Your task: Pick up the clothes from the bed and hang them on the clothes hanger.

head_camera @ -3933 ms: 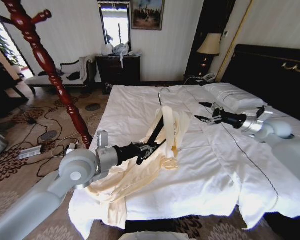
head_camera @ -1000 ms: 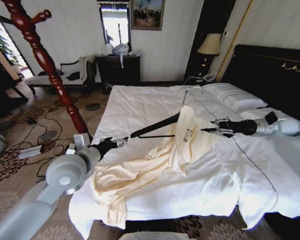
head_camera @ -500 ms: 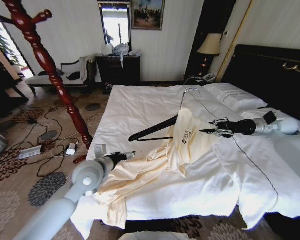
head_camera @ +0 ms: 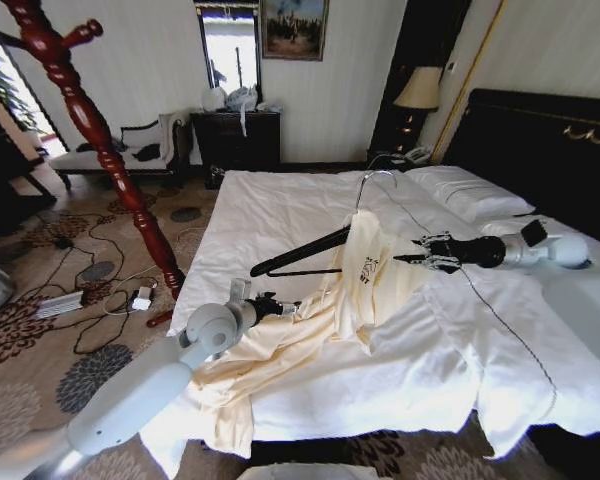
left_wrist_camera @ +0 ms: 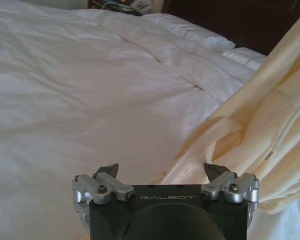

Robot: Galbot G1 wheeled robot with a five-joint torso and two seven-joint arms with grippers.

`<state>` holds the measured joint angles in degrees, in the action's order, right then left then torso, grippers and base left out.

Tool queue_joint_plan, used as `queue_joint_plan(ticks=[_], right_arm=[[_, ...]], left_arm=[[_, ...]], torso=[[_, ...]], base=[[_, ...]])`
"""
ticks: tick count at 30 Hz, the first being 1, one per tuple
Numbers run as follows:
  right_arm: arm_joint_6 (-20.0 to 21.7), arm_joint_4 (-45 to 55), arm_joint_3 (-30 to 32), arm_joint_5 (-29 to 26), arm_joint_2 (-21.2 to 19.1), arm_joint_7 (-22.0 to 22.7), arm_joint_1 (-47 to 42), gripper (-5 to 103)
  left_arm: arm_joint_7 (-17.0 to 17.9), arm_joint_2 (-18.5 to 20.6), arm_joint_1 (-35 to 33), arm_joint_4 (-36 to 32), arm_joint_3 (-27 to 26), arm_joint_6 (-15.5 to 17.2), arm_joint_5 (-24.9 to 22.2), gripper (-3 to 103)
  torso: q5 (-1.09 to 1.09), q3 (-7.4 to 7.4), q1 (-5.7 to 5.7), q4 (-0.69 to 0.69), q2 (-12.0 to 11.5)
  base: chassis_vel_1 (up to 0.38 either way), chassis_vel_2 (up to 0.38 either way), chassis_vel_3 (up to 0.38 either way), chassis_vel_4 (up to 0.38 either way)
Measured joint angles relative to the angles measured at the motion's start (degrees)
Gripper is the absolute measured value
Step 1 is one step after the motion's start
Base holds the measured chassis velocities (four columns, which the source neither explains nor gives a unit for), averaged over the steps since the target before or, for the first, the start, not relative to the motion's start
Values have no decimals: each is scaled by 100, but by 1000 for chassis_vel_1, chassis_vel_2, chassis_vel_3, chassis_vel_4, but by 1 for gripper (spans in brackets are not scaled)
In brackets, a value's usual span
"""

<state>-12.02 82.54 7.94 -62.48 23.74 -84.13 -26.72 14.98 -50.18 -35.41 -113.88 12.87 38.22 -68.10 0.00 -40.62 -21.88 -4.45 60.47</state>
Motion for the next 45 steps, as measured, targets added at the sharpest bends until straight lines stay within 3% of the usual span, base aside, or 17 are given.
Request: queue_joint_plan(ticks=[3, 9, 11, 13, 17, 19, 26, 28, 32, 34, 37, 45], right_arm=[[-22, 11, 1, -82, -1, 0, 34, 22], [-29, 87, 14, -217, -7, 5, 55, 22], [-30, 161, 30, -283, -19, 28, 55, 22], [-35, 171, 34, -288, -23, 31, 54, 22], [-85, 113, 36, -287, -30, 53, 47, 22], [-92, 98, 36, -286, -30, 56, 44, 22], [-193, -20, 51, -254, -9, 62, 4, 22], [-207, -38, 51, -236, 1, 77, 1, 22], [-260, -196, 5, -51, 95, 251, -6, 22], [-264, -223, -3, -7, 114, 262, -12, 22], [-275, -233, -5, 70, 136, 263, -48, 22], [-299, -166, -5, 179, 129, 263, -81, 22]], left_arm=[[-444, -137, 149, 143, 152, -24, -7, 95], [-641, -322, 263, 320, 395, -47, 79, 102], [-695, -473, 242, 435, 423, -130, 240, 93], [-699, -498, 218, 438, 422, -149, 263, 93], [-720, -445, 72, 296, 336, -199, 288, 72], [-717, -428, 45, 270, 306, -206, 288, 72], [-466, -335, -355, 150, -499, -286, 299, 39], [-445, -325, -390, 149, -626, -295, 284, 39], [-333, -192, -380, 114, -1161, -303, -55, 18], [-295, -149, -330, 105, -1253, -303, -165, 18], [-242, -81, -232, 116, -1472, -304, -339, 3], [-70, 33, -98, 150, -1665, -301, -665, 0]], torso=[[0, 1, 0, -3, 0], [0, 1, 0, 0, 0], [0, 1, 0, -2, 0], [0, 1, 0, -2, 0], [0, 1, 0, -1, 1], [0, 1, 0, -1, 0], [0, 1, 1, -1, 1], [0, 1, 1, -1, 0], [0, 1, 0, 0, 0], [0, 0, 0, 0, 0], [0, 1, 0, -1, 0], [1, 1, 0, -2, 0]], base=[[0, 0, 0, 0], [0, 0, 0, 0], [0, 0, 0, 0], [0, 0, 0, 0], [0, 0, 0, 0], [0, 0, 0, 0], [0, 0, 0, 0], [0, 0, 0, 0], [0, 0, 0, 0], [0, 0, 0, 0], [0, 0, 0, 0], [0, 0, 0, 0]])
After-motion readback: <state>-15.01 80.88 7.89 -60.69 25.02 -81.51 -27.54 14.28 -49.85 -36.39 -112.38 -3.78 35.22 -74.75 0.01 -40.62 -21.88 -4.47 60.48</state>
